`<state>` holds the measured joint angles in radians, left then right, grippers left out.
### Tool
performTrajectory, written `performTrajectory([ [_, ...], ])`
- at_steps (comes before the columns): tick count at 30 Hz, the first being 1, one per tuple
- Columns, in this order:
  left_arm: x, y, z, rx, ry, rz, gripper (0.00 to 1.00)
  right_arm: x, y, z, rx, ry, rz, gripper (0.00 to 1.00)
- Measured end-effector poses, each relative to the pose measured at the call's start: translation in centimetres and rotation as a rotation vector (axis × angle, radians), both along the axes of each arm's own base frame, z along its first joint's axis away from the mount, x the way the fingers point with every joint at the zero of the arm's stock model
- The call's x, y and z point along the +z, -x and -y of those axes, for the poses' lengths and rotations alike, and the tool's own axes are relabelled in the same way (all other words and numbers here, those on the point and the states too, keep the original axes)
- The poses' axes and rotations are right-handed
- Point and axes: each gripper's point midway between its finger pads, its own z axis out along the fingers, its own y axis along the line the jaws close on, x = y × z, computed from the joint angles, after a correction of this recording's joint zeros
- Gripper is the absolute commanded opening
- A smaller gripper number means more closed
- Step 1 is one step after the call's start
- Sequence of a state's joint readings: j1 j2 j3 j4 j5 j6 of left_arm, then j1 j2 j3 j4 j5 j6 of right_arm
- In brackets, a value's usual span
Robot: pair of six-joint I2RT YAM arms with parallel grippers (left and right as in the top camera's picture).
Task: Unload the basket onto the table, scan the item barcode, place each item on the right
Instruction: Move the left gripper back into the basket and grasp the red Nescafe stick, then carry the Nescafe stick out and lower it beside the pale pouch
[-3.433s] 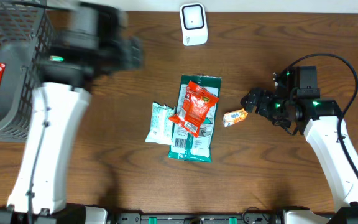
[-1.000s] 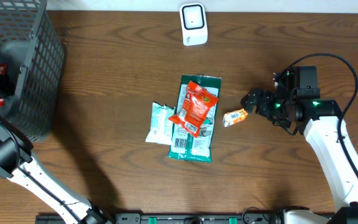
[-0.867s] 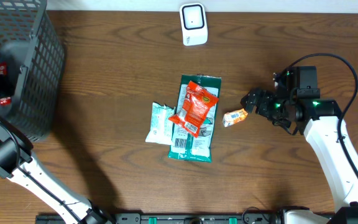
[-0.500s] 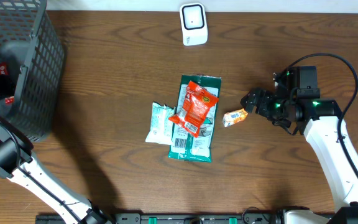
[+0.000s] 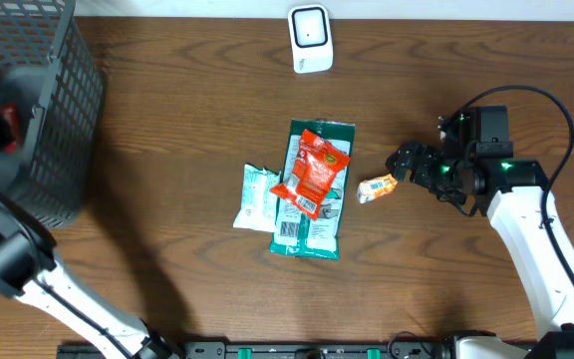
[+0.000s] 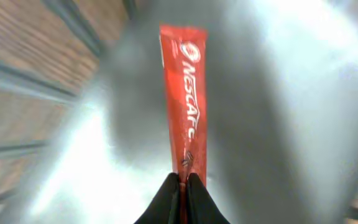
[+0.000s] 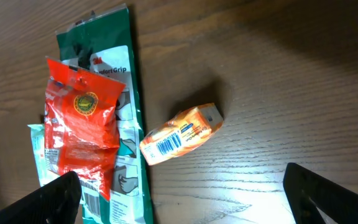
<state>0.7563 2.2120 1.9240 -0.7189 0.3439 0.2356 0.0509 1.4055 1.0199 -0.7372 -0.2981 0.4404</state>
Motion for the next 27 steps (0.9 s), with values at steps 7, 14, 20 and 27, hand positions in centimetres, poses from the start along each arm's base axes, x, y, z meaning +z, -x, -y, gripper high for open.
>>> performTrajectory([
  [7,19.3,2.4,2.6,0.129,-0.134,0.309,0.07,0.0,0.0,0.0,0.0,0.0,0.0,0.99],
  [14,27.9,6.1,11.9,0.038,-0.015,0.456,0.07,0.0,0.0,0.0,0.0,0.0,0.0,0.99],
  [20,26.7,7.9,23.8,-0.209,0.272,0.347,0.07,0.0,0.0,0.0,0.0,0.0,0.0,0.99],
  [27,23.1,9.7,37.4,-0.635,0.452,0.158,0.07,0.0,0.0,0.0,0.0,0.0,0.0,0.99],
])
